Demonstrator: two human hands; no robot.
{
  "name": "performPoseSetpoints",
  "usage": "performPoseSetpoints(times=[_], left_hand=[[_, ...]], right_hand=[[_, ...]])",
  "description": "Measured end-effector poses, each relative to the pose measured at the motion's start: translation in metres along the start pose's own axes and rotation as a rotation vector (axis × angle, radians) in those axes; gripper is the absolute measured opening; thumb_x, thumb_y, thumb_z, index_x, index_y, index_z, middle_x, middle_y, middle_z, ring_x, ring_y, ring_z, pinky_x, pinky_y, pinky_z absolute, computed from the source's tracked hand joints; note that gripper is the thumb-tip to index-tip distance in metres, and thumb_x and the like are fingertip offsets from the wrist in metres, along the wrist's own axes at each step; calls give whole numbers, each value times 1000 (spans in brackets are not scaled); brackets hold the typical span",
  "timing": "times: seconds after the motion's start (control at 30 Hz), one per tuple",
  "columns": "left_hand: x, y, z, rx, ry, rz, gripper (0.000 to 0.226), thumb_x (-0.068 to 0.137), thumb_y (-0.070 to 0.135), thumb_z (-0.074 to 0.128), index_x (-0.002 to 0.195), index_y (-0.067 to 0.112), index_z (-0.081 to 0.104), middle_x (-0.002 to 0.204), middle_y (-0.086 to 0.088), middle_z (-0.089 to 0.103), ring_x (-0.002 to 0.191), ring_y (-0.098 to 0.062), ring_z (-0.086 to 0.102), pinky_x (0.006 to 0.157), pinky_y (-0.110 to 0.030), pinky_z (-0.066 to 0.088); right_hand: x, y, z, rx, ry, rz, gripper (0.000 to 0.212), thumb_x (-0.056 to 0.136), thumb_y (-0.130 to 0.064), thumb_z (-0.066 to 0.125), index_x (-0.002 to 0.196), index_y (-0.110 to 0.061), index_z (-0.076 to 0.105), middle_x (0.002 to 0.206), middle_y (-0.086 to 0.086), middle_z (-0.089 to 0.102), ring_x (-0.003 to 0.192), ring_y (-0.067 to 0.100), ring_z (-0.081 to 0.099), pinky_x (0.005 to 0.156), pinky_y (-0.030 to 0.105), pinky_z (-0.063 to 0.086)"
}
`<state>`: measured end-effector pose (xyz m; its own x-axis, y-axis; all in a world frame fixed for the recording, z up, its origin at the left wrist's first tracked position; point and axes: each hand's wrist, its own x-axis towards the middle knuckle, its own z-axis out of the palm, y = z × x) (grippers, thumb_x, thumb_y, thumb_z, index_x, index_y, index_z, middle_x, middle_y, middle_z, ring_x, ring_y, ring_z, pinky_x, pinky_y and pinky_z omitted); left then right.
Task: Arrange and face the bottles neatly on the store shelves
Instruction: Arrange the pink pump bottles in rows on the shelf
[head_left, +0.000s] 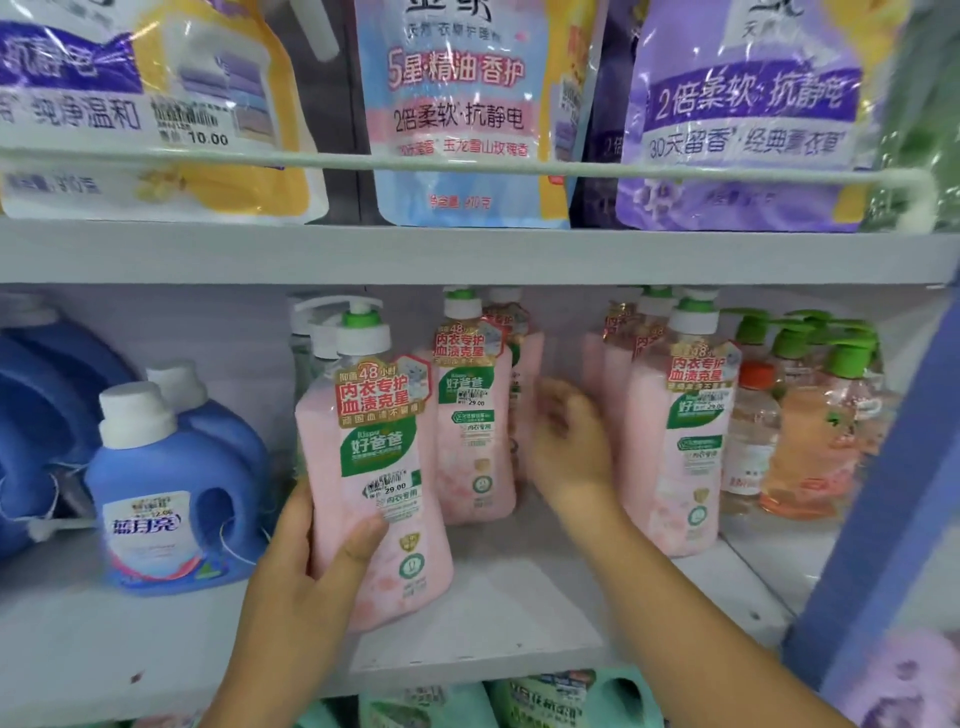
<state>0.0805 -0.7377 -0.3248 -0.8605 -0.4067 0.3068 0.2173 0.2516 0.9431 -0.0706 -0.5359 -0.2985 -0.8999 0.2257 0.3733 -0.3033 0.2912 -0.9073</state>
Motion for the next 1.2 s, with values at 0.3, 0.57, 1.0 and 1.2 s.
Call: performPoseSetpoints(times=[0.3,0.57,1.0,1.2], left_hand=[[0,1,2,-40,-9,-20,54,91,18,70,137,41,54,111,33,69,95,19,63,81,-19,48],[-2,5,6,-77,-3,-46,47,93,16,68,133,36,55,101,45,62,81,23,62,67,-13,44],[-2,3,8,-64,14,-5,43,92,11,68,129,31,59,87,44,67,81,11,66,68,-17,46],[-2,3,10,-60,28,2,44,92,7,67,124,35,58,86,45,66,76,25,61,62,-8,49]], right_hand=[[46,0,31,-118,-61,131,48,65,-40,76,107,-23,60,95,-6,69,88,15,70,61,23,53],[45,10,36,-343,51,49,58,76,-55,71,118,-16,60,114,10,61,109,29,58,93,34,49],[51,16,35,43,-213,274,40,89,-32,69,127,-24,61,109,-5,70,99,17,64,88,30,54],[65,22,54,143,-311,317,65,70,-51,69,132,-40,56,120,-7,74,105,19,71,92,45,60]])
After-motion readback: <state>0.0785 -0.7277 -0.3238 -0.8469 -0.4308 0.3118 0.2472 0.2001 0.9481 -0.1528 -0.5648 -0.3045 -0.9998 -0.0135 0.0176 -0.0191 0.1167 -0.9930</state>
